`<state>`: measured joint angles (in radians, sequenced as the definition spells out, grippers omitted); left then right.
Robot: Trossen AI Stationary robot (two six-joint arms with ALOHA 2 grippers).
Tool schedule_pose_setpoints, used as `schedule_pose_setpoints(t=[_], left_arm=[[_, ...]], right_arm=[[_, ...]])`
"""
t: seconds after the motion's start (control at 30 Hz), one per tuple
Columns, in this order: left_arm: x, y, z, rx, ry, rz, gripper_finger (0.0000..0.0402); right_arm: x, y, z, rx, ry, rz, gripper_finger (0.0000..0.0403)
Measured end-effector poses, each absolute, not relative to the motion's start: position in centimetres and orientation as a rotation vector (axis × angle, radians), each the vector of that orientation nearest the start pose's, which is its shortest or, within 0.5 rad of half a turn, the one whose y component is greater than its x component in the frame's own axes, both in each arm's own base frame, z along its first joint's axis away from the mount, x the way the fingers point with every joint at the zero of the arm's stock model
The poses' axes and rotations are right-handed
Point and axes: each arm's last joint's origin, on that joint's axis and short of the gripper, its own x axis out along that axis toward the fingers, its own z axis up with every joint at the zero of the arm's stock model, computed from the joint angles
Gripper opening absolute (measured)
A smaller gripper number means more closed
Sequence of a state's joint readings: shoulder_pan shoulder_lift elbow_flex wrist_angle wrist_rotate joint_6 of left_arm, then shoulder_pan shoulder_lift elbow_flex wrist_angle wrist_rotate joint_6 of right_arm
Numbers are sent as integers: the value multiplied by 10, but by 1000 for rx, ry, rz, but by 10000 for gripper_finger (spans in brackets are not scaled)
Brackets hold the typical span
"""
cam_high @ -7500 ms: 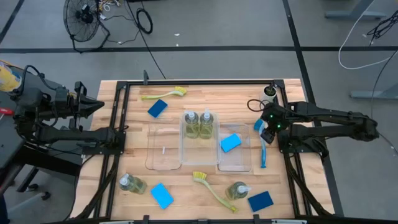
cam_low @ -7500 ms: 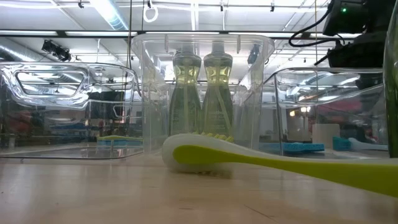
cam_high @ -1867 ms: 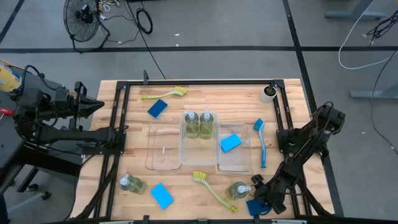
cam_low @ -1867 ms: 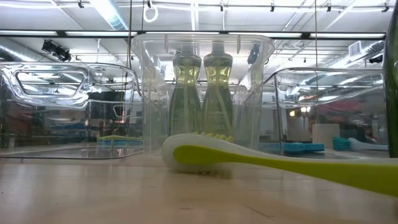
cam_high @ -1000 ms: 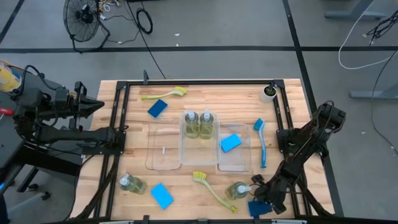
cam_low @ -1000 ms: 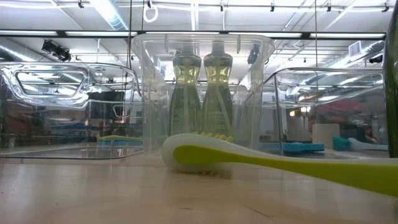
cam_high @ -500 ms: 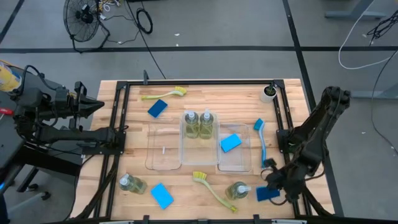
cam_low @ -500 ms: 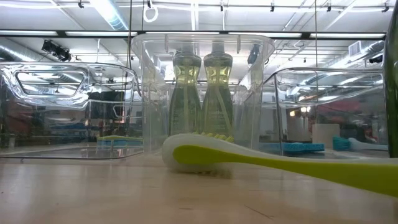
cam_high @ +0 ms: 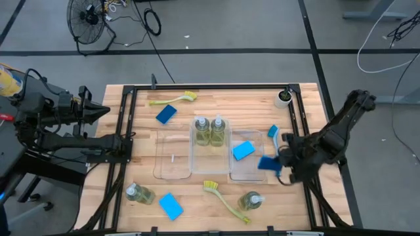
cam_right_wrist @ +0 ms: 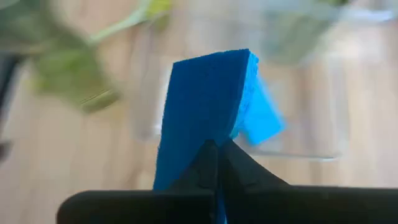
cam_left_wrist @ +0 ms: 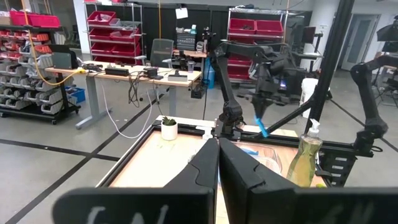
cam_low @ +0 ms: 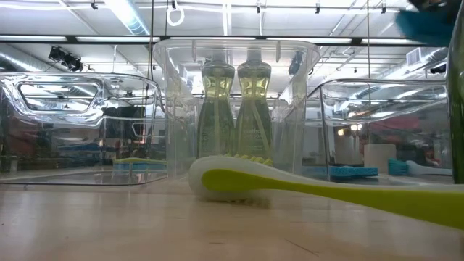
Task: Pick & Place Kitchen Sink Supplies
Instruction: Put the blue sponge wipe into the right transparent bin, then put the blue dishwashing brush into the left transparent bin
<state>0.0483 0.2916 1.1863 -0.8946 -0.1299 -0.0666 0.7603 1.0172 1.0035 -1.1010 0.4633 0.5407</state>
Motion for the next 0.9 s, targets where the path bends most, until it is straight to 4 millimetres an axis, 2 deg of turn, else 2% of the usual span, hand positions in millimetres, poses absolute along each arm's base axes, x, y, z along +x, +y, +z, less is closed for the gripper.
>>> schedule_pose_setpoints(t=[0.17,0.33,0.5,0.67,0.9], left_arm=[[-30,2,408,-66,-6,179,18],[-30,2,408,-66,-6,178,18],[-30,2,408,-66,-6,179,18],[-30,2,408,-66,-6,178,18],[-30,2,408,-66,-6,178,18]], right_arm=[[154,85,303,-159,900,-67,0],[179,69,304,-64,898,-1,0],[191,61,296,-4,960,14,23],[198,62,293,-6,973,92,82],[201,61,292,-17,961,50,208]])
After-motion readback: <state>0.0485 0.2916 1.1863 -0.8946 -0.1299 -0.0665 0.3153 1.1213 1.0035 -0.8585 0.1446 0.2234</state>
